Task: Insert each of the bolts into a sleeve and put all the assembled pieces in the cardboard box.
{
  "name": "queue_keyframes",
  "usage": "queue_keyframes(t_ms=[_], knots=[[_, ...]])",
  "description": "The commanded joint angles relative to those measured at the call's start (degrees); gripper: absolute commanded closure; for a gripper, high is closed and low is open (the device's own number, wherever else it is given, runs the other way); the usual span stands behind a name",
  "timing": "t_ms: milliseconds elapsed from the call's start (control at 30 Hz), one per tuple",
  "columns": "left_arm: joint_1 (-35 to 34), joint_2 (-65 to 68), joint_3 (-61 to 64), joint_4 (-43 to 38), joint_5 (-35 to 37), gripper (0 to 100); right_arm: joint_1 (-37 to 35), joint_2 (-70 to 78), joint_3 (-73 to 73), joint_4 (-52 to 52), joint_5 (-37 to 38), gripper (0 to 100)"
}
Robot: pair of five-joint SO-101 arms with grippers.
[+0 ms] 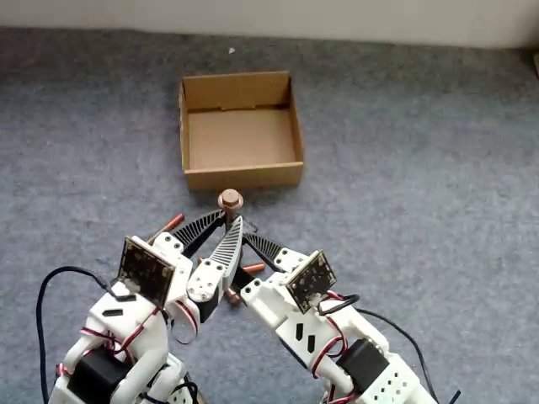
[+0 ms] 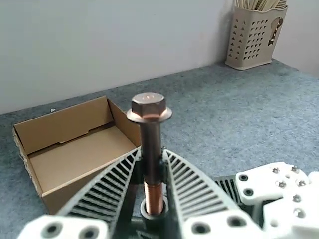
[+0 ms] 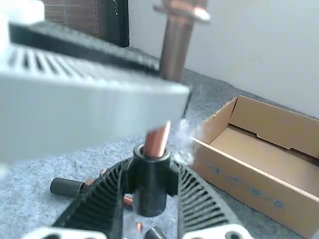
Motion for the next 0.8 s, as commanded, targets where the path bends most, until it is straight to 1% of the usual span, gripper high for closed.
queue_keyframes(t_ms=[0, 167, 233, 300, 367, 500, 567, 667, 767], knots=[[-0.84, -0.66, 1.10, -0.26, -0.62, 100, 0.75, -0.66, -1.98, -1.10, 0.18, 99.3], [-1.01, -0.66, 1.01, 0.00, -0.62, 99, 3.38, -0.66, -1.98, -1.36, 0.18, 99.3], [-1.01, -0.66, 1.01, 0.09, -0.62, 95, 4.44, -0.66, -1.98, -1.45, 0.18, 99.3], [-1.10, -0.66, 1.36, 0.53, -0.35, 88, 4.53, -0.66, -1.98, -1.45, 0.18, 99.3], [-1.19, -0.66, 1.01, 2.81, -0.26, 81, 4.53, -0.66, -1.98, -1.45, 0.18, 99.3], [-1.19, -0.66, -1.19, 5.80, -0.26, 80, 4.53, -0.66, -1.98, -1.45, 0.18, 99.3], [-2.86, -0.66, -2.33, 6.77, -0.26, 80, 4.53, -0.66, -1.98, -1.45, 0.18, 99.3], [-7.87, -0.66, -3.74, 6.86, -0.26, 79, 4.70, -0.66, -1.98, -1.45, 0.18, 99.3], [-11.65, -0.66, -4.88, 7.12, -0.26, 77, 4.79, -0.66, -1.98, -1.36, 0.18, 99.3]])
